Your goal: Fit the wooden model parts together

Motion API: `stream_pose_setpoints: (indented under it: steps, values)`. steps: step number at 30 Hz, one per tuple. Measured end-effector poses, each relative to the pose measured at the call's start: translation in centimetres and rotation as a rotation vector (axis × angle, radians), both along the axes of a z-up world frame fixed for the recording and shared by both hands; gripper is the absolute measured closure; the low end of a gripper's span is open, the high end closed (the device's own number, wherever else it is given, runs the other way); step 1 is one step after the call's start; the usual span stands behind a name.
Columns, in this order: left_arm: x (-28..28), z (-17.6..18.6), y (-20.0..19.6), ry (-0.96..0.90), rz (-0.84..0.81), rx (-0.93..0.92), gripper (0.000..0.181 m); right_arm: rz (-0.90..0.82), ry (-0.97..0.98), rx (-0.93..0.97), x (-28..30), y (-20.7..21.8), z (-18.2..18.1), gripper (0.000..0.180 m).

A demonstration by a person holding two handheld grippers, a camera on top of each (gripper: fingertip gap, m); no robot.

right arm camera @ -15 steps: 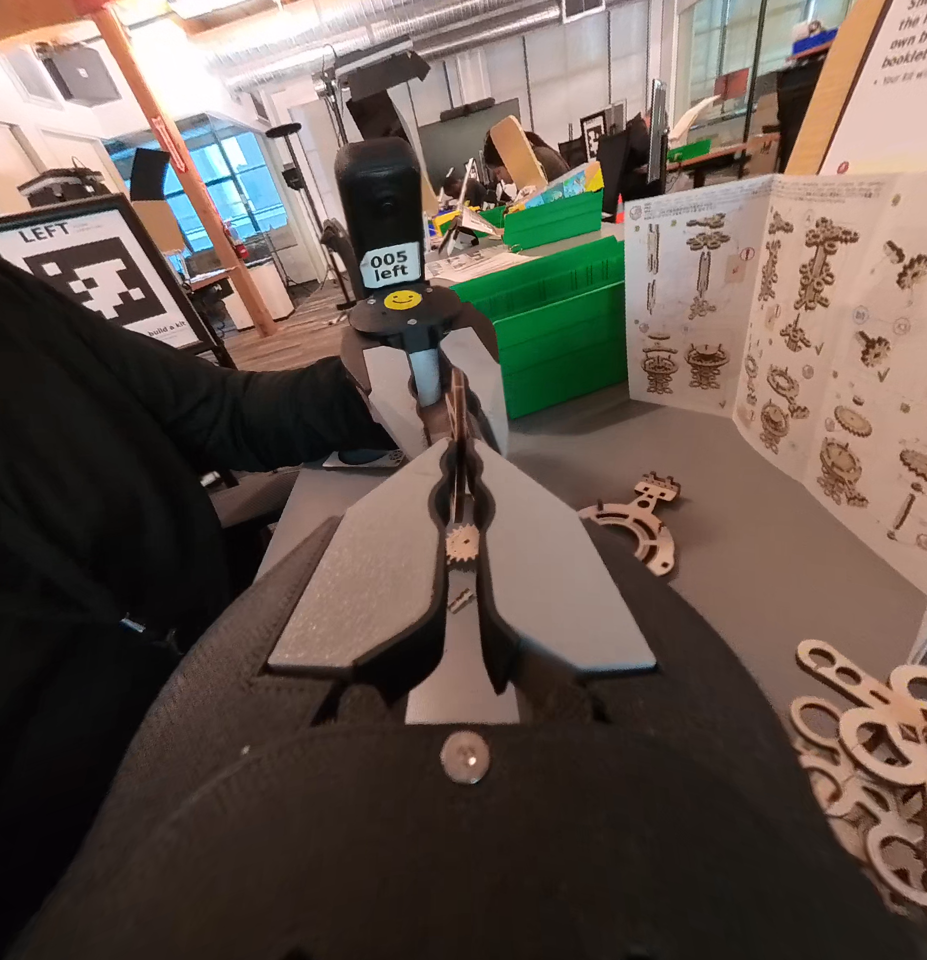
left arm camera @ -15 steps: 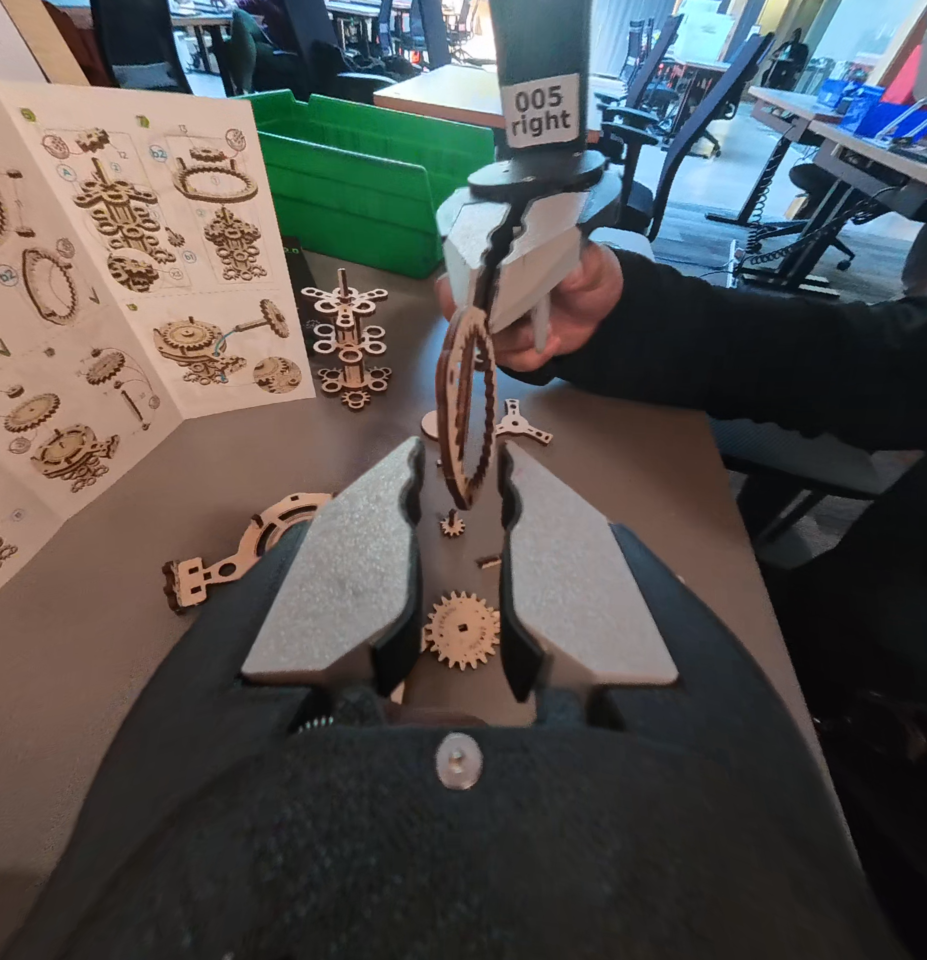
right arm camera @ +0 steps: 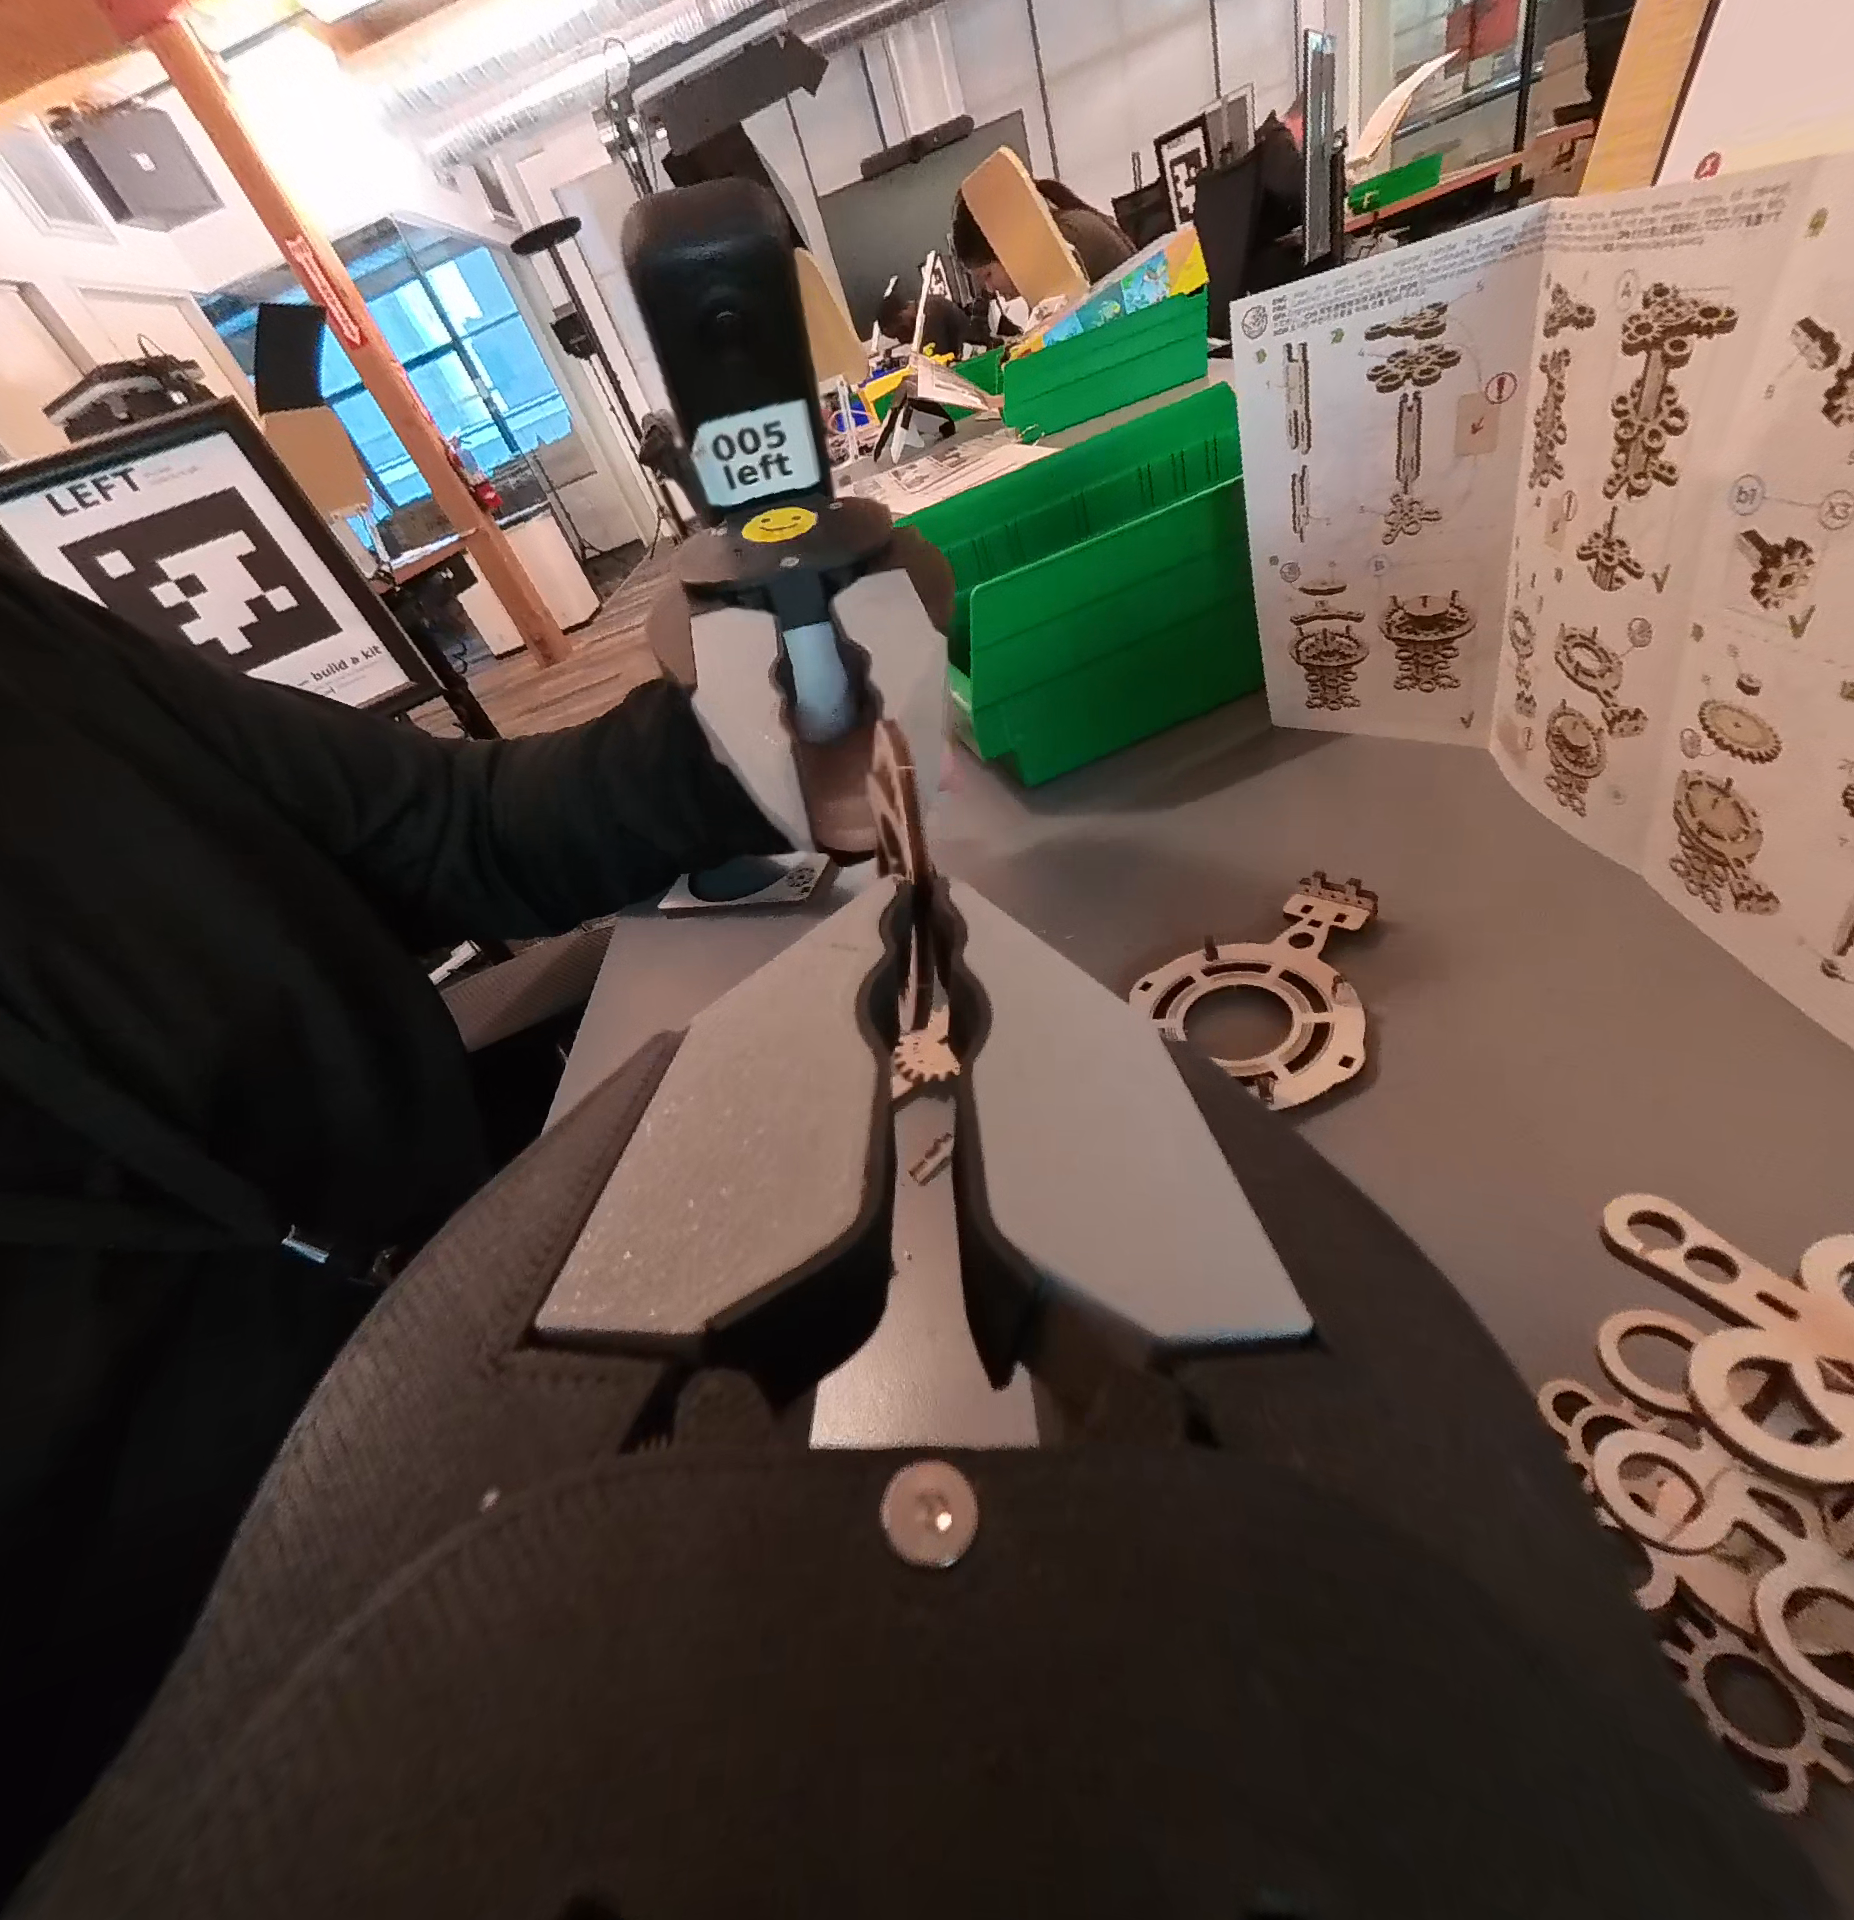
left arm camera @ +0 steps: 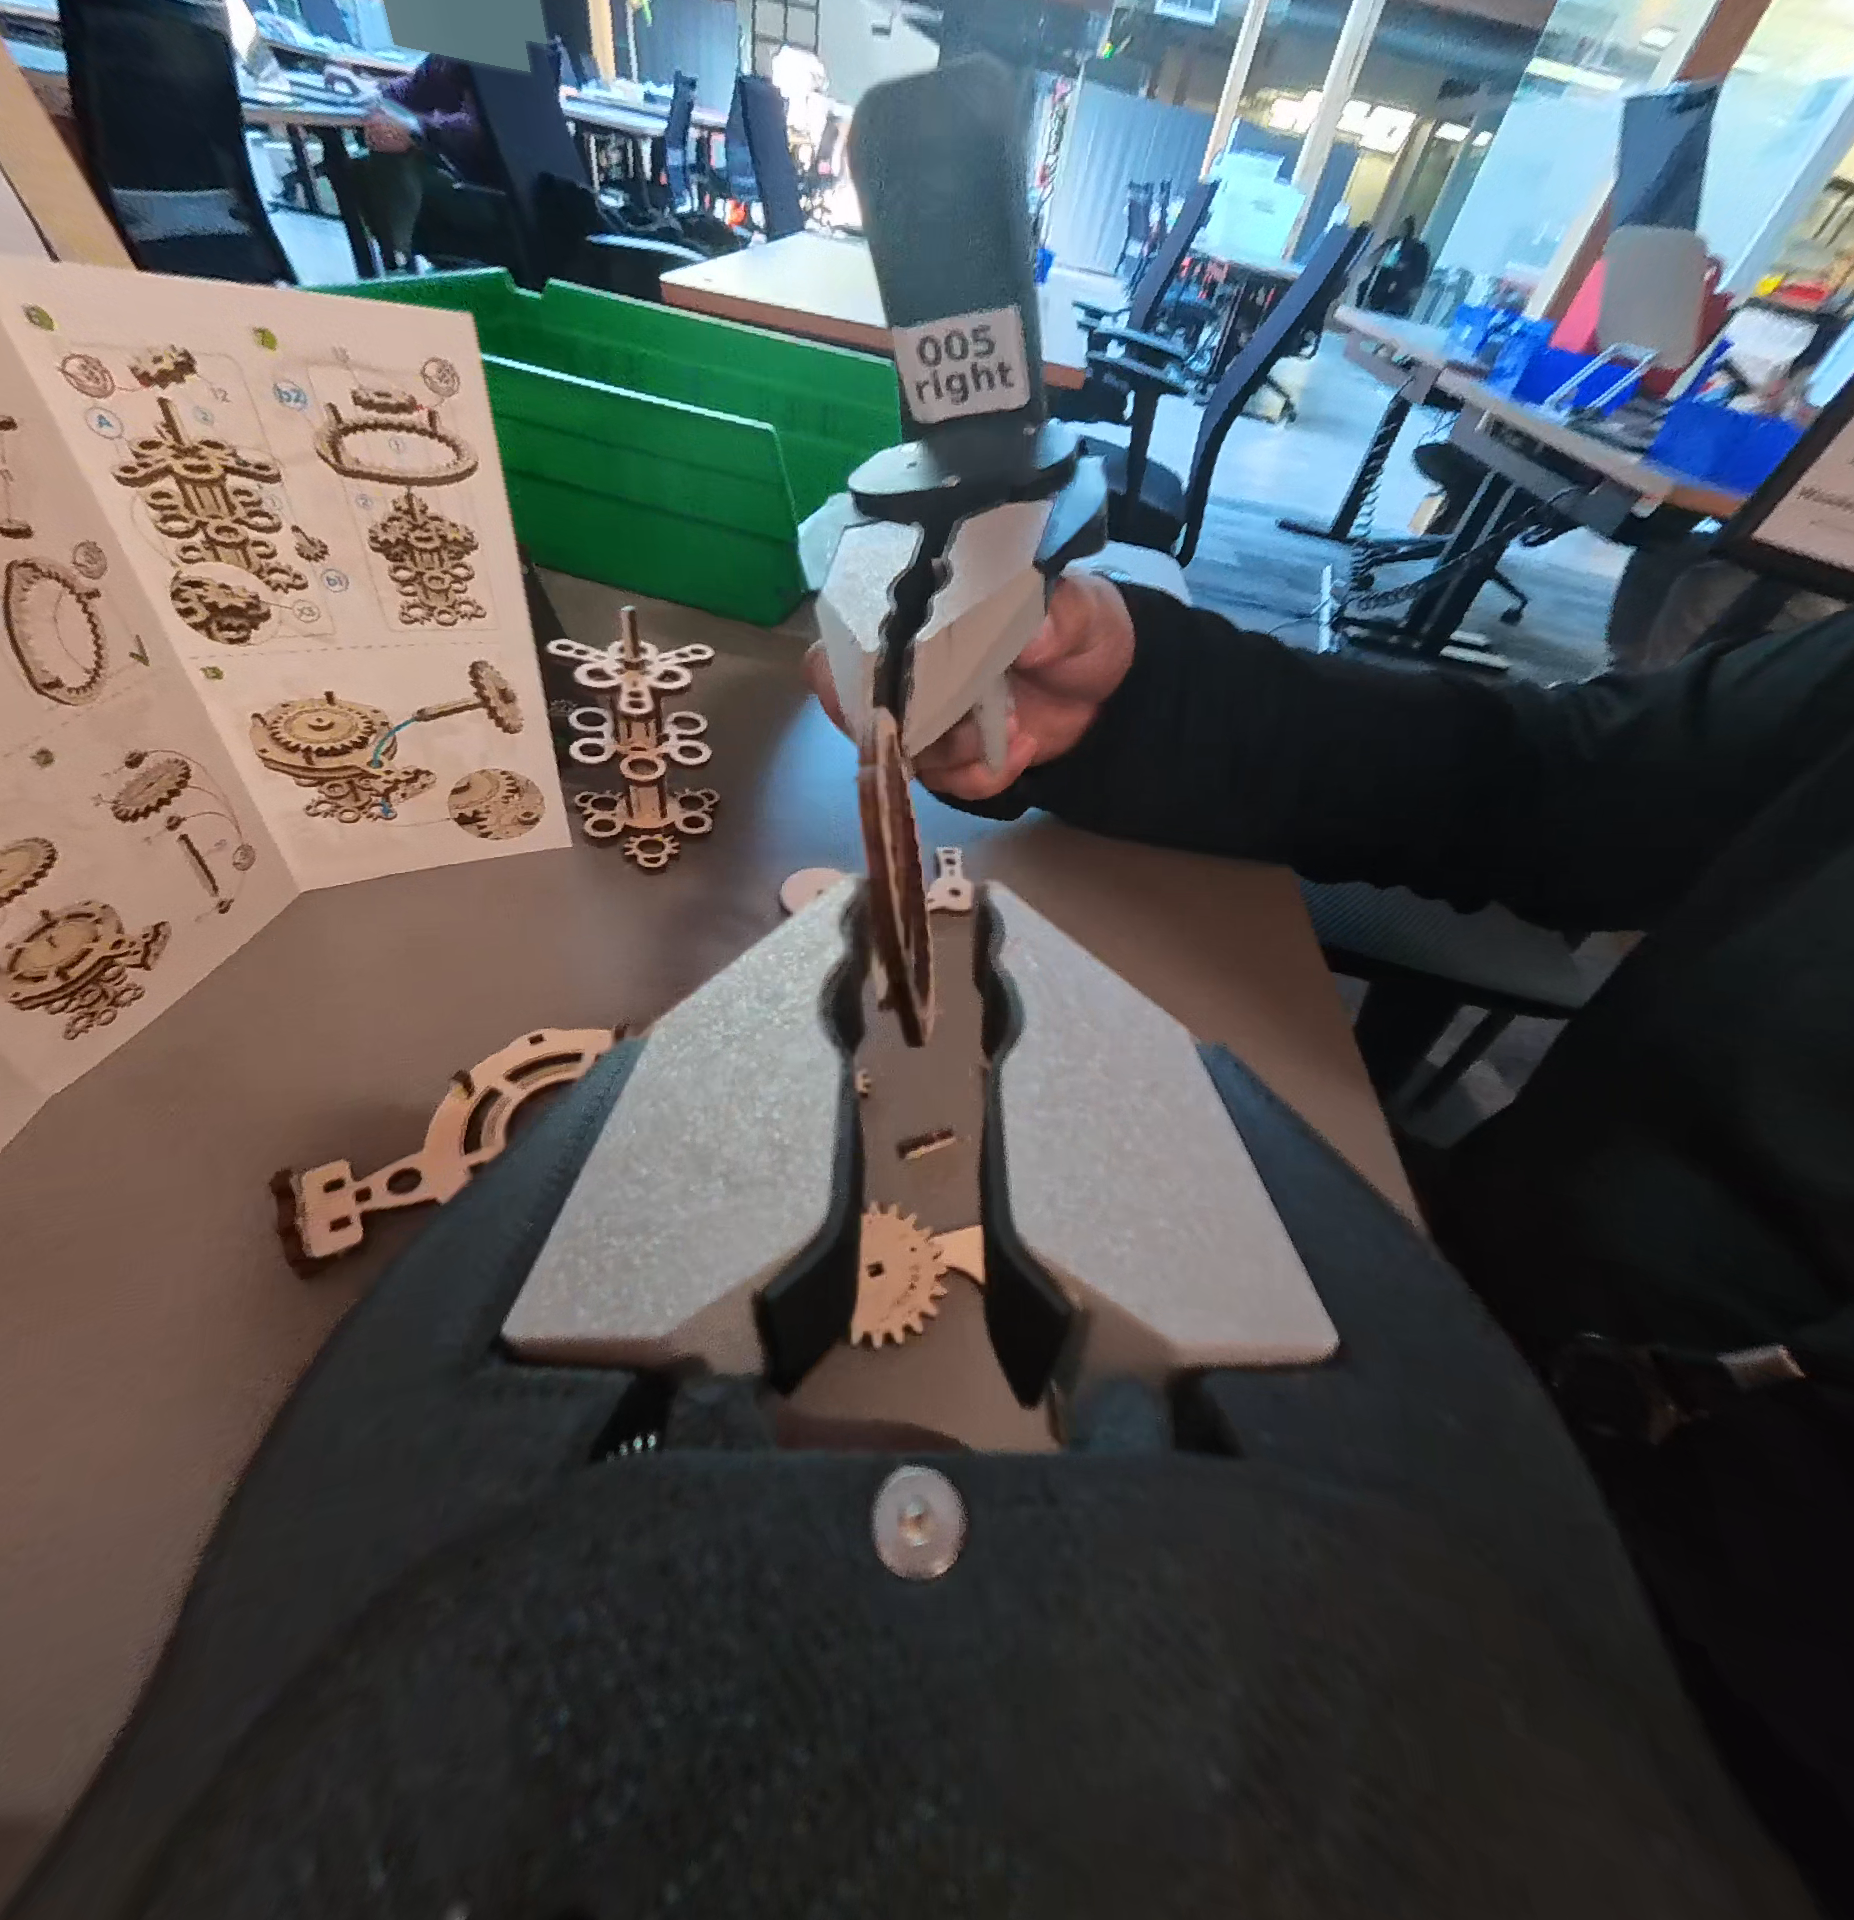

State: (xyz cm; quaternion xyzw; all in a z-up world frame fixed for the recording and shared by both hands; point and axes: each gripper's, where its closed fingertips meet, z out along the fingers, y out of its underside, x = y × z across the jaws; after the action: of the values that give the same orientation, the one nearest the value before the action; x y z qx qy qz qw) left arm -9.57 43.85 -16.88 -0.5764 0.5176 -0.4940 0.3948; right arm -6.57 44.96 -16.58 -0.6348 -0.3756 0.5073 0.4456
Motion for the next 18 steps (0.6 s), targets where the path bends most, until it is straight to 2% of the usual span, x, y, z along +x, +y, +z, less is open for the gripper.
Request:
stream_pose_setpoints:
  steps: [4, 7, 10, 14, 18]
  values:
    - [-0.2, 0.2, -0.4, -0.013, -0.032, -0.032, 0.179, 0.011, -0.023, 0.012, -0.2, -0.3, -0.2, 0.179]
    - [-0.2, 0.1, -0.7, -0.003, -0.054, -0.042, 0.177, 0.015, -0.033, 0.021, -0.3, -0.4, -0.3, 0.179]
    - [-0.3, -0.2, -1.3, 0.023, -0.091, -0.078, 0.162, 0.006, -0.045, 0.027, -0.1, -0.3, -0.4, 0.179]
    - [-0.4, -0.4, -1.3, 0.035, -0.089, -0.072, 0.159, 0.006, -0.058, 0.041, -0.1, -0.4, -0.4, 0.180]
    - [-0.6, -0.1, -1.1, 0.025, -0.084, -0.075, 0.170, 0.025, -0.068, 0.047, -0.1, -0.8, -0.4, 0.180]
